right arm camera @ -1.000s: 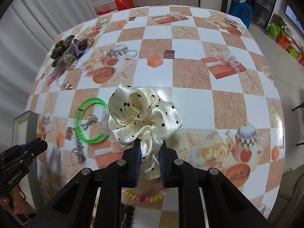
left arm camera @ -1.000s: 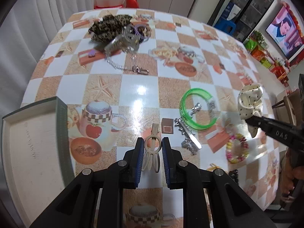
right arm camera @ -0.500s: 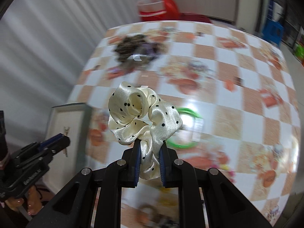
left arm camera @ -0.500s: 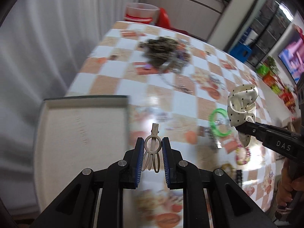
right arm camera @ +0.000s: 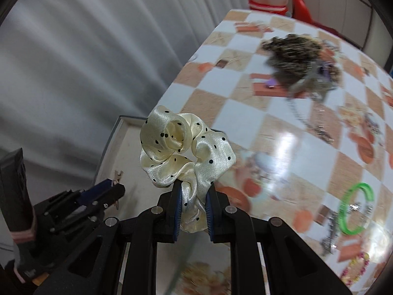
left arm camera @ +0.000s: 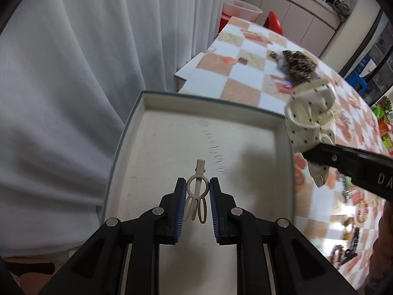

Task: Organize jewelry
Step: 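Carry the scrunchie with the right tool into the white tray while the left tool drops the clip there, then move the right tool to the beaded bracelet while the left tool moves to the green bangle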

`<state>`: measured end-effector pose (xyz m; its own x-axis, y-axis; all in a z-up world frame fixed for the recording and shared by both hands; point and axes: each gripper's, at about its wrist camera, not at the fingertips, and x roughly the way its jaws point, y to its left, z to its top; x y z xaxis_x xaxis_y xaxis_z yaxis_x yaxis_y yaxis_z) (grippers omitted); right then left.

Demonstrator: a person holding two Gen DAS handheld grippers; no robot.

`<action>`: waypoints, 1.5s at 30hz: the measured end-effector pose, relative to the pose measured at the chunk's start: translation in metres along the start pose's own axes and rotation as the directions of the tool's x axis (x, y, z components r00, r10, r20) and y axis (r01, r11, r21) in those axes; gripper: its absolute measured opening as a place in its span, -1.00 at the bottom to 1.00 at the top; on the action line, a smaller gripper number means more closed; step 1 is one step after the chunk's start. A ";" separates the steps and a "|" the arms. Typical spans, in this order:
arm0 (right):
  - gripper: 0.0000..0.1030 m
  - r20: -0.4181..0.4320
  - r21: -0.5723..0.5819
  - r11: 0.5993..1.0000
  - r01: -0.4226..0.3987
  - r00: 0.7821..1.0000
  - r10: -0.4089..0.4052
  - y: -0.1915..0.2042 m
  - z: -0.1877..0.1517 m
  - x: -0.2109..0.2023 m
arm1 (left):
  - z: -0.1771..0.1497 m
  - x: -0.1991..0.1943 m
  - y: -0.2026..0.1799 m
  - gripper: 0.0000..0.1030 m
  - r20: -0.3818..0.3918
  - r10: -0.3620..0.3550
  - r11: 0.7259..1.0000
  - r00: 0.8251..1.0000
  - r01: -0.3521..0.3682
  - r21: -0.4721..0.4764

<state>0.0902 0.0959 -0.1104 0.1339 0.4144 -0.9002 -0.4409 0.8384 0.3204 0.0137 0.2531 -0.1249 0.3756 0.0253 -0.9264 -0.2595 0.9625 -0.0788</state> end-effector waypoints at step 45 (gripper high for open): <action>0.54 -0.022 0.130 0.991 0.008 1.000 -0.005 0.007 0.007 0.015 | -0.006 0.007 -0.005 1.00 -0.005 0.111 0.991 0.994 -0.110 0.079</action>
<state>0.0954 0.1106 -0.1190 0.1165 0.4023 -0.9080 -0.3207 0.8805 0.3490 0.0122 0.2471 -0.1329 0.3396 0.1308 -0.9314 -0.2285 0.9721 0.0532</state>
